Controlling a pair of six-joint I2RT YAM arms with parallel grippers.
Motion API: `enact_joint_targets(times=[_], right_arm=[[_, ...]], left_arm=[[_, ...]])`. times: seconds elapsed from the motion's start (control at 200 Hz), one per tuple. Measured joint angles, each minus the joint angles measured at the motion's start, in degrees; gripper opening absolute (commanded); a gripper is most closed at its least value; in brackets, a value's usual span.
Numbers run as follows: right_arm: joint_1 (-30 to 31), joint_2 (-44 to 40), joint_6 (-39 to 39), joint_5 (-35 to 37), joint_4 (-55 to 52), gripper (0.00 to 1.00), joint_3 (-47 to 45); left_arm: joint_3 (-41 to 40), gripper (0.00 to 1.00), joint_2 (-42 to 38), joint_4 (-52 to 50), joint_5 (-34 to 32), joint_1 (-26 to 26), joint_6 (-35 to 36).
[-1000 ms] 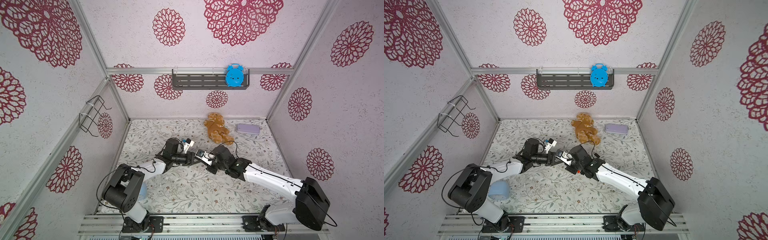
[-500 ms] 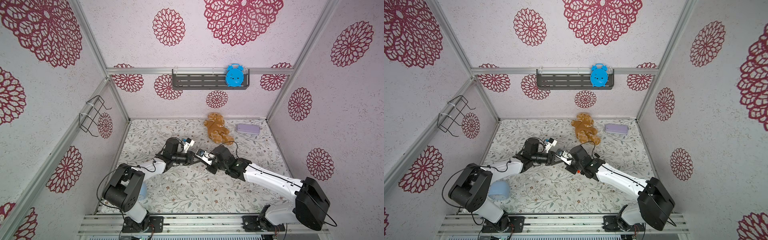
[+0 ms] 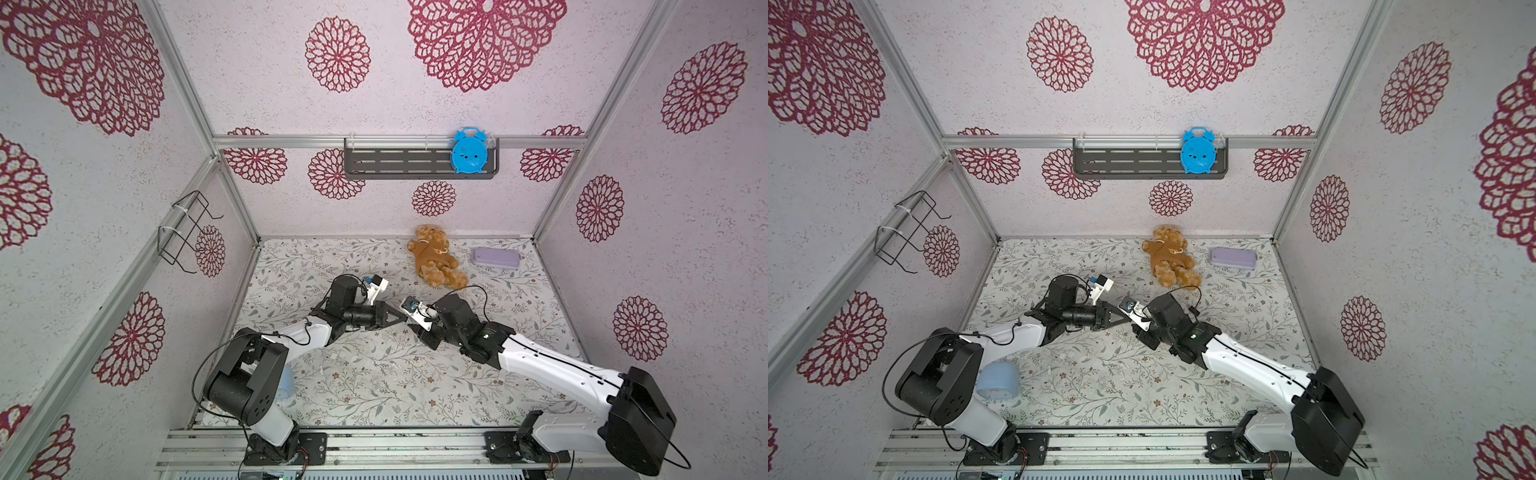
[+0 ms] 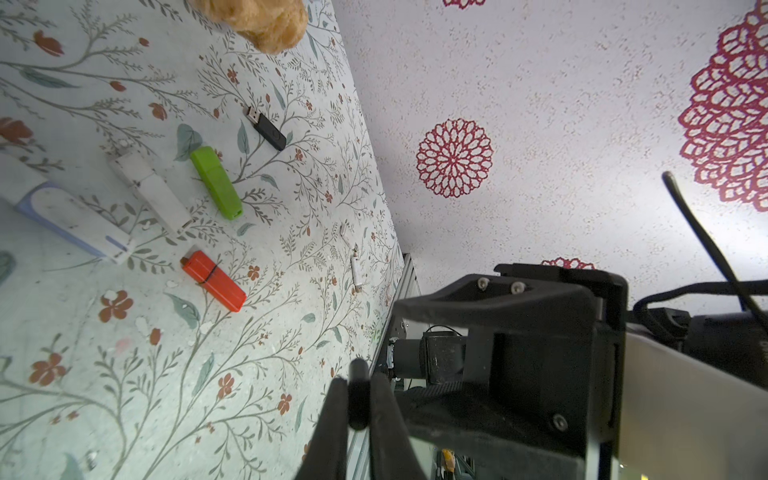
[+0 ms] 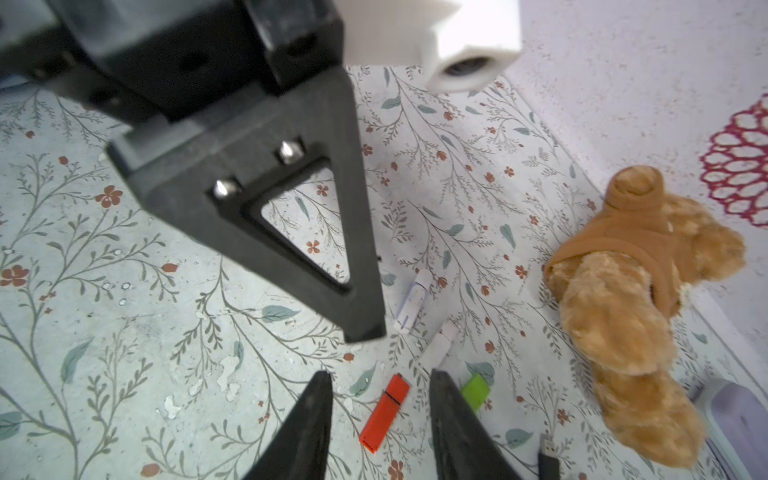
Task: Close the usb drive cover
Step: Pick up the cover from the center of the board, then move the USB drive to the center of the board.
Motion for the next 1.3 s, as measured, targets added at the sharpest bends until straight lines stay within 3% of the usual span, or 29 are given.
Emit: enact_joint_targets(times=[0.1, 0.165, 0.42, 0.57, 0.755, 1.031, 1.301], right_arm=[[-4.39, -5.44, 3.28, 0.72, 0.20, 0.49, -2.99], [-7.98, -8.48, 6.16, 1.20, 0.42, 0.61, -4.52], [-18.67, -10.43, 15.45, 2.75, -2.03, 0.65, -6.25], [-25.99, -2.95, 19.80, -0.90, -6.51, 0.62, -4.31], [-30.45, 9.53, 20.48, -3.65, -12.35, 0.58, 1.36], [-31.58, 24.00, 16.28, -4.81, -16.37, 0.54, 11.45], [-31.58, 31.58, 13.77, -4.70, -17.62, 0.47, 16.90]], left_arm=[[0.00, 0.10, -0.70, 0.02, -0.31, 0.48, 0.00], [0.00, 0.10, -1.05, 0.04, -0.39, 0.76, 0.00], [0.00, 0.10, -1.40, -0.09, -1.14, 1.05, -0.02], [0.00, 0.10, -1.86, -1.22, -2.38, 1.46, 0.17], [0.22, 0.10, -3.80, -4.11, -4.42, 2.12, 1.75], [1.38, 0.10, -5.84, -7.98, -6.84, 2.34, 4.15], [1.46, 0.10, -6.27, -9.03, -8.15, 2.51, 5.01]])
